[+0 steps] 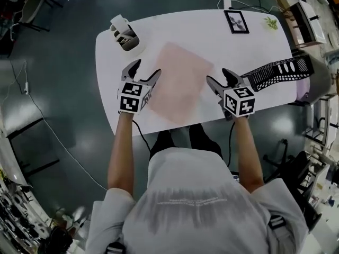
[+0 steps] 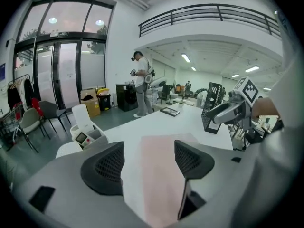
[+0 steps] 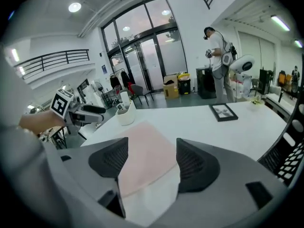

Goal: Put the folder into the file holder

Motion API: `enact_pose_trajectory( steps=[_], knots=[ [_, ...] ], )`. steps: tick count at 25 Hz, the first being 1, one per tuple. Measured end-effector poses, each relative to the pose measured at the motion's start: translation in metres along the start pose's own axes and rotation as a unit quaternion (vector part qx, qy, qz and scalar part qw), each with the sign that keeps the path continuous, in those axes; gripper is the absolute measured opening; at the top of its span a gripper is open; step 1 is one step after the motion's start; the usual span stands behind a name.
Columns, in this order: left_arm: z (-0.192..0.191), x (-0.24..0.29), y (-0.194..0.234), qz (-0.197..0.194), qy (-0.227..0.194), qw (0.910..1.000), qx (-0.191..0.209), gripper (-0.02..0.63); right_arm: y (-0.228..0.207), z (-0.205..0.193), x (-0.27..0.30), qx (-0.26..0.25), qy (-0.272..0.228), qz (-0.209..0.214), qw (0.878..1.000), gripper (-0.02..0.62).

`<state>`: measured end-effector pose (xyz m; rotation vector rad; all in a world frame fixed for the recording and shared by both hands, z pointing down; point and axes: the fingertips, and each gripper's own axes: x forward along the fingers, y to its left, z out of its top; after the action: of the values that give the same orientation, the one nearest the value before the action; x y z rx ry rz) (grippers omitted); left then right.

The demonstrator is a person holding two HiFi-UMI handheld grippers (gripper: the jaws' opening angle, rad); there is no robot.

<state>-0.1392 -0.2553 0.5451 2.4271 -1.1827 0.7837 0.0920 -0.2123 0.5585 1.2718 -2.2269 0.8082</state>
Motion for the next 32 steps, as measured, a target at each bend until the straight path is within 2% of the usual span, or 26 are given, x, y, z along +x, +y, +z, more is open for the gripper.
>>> enact_pose_trajectory(
  steps=[5, 10, 20, 22, 26, 32],
  knots=[
    [-0.037, 0.026, 0.004, -0.015, 0.051, 0.998, -0.033, 0.341, -0.01, -0.039, 0.035, 0.056, 0.036, 0.028, 0.997, 0.334],
    [-0.069, 0.045, 0.003, -0.049, 0.09, 0.993, -0.059, 0.341, -0.014, -0.07, 0.056, 0.129, 0.047, 0.037, 0.99, 0.351],
    [-0.114, 0.07, -0.004, -0.132, 0.129, 0.9744, -0.129, 0.341, 0.002, -0.102, 0.081, 0.25, 0.042, 0.037, 0.967, 0.374],
    [-0.117, 0.072, -0.005, -0.144, 0.129, 0.9697, -0.149, 0.341, 0.006, -0.108, 0.083, 0.255, 0.044, 0.036, 0.965, 0.374],
    [-0.12, 0.074, -0.006, -0.163, 0.126, 0.9623, -0.178, 0.348, 0.007, -0.112, 0.085, 0.238, 0.041, 0.022, 0.97, 0.376],
    [-0.119, 0.073, -0.009, -0.169, 0.101, 0.9624, -0.187, 0.348, 0.009, -0.112, 0.087, 0.22, 0.044, 0.005, 0.974, 0.377]
  ],
)
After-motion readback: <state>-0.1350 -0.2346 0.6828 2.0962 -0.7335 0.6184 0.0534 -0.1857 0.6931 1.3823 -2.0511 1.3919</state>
